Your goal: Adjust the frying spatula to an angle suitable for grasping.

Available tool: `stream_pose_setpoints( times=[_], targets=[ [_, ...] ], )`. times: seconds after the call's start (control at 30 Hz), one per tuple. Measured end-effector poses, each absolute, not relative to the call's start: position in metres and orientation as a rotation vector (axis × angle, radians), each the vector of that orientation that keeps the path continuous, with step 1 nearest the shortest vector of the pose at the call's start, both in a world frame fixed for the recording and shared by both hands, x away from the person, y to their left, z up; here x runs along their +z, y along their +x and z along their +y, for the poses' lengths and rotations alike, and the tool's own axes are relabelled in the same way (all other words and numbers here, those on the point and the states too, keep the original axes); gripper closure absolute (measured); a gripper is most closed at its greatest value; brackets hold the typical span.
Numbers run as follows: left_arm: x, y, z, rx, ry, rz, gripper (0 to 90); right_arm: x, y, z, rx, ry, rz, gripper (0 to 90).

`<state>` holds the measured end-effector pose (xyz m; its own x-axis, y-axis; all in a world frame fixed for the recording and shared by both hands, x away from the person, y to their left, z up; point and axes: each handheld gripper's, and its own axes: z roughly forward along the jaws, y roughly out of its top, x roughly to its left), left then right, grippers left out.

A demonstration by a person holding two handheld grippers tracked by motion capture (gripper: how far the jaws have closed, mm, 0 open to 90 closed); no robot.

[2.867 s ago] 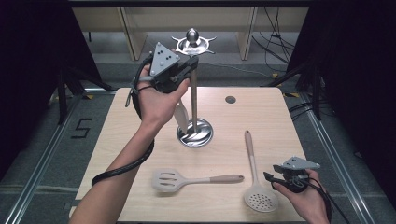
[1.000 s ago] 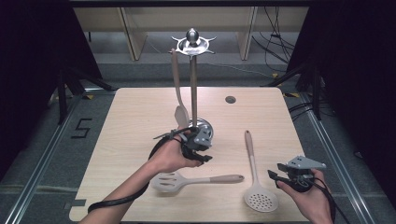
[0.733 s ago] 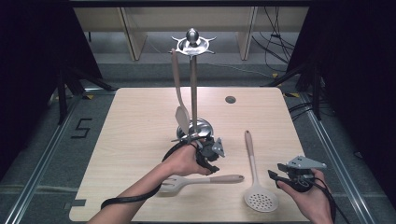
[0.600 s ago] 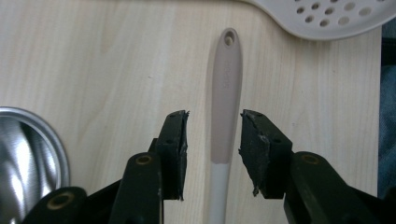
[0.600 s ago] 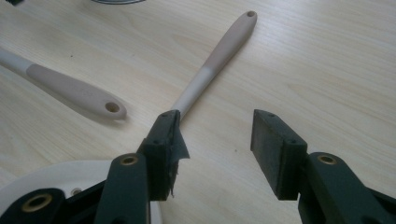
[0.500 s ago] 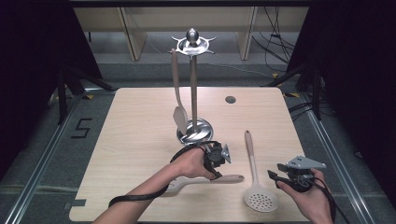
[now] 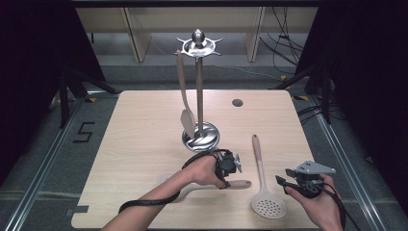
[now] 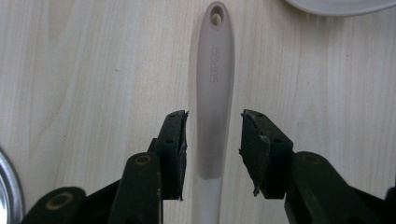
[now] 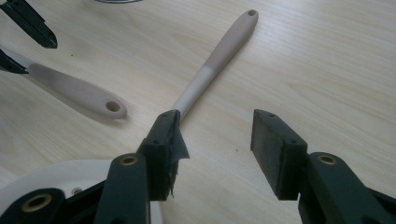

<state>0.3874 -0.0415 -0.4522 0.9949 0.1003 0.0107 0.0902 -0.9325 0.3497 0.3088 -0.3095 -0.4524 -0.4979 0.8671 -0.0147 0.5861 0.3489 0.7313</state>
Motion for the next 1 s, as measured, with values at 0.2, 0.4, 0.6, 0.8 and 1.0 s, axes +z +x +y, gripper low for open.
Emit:
stream_pose_setpoints(
  times=[0.2, 0.4, 0.6, 0.8, 1.0],
  targets=[
    [-0.461, 0.388, -0.046, 0.022, 2.806, 0.134, 59.9, -0.453, 0.309, -0.309, 0.955, 1.276, 2.229, 52.4],
    [-0.465, 0.388, -0.048, 0.014, 2.808, 0.138, 59.8, -0.453, 0.309, -0.31, 0.95, 1.27, 2.222, 52.4],
    [-0.466, 0.388, -0.05, -0.009, 2.814, 0.147, 59.6, -0.453, 0.309, -0.309, 0.956, 1.277, 2.228, 52.4],
    [-0.468, 0.389, -0.052, 0.004, 2.824, 0.129, 59.6, -0.453, 0.308, -0.308, 0.961, 1.309, 2.223, 52.4],
    [-0.47, 0.388, -0.055, -0.025, 2.826, 0.138, 59.7, -0.454, 0.31, -0.31, 0.955, 1.243, 2.224, 52.4]
  ],
)
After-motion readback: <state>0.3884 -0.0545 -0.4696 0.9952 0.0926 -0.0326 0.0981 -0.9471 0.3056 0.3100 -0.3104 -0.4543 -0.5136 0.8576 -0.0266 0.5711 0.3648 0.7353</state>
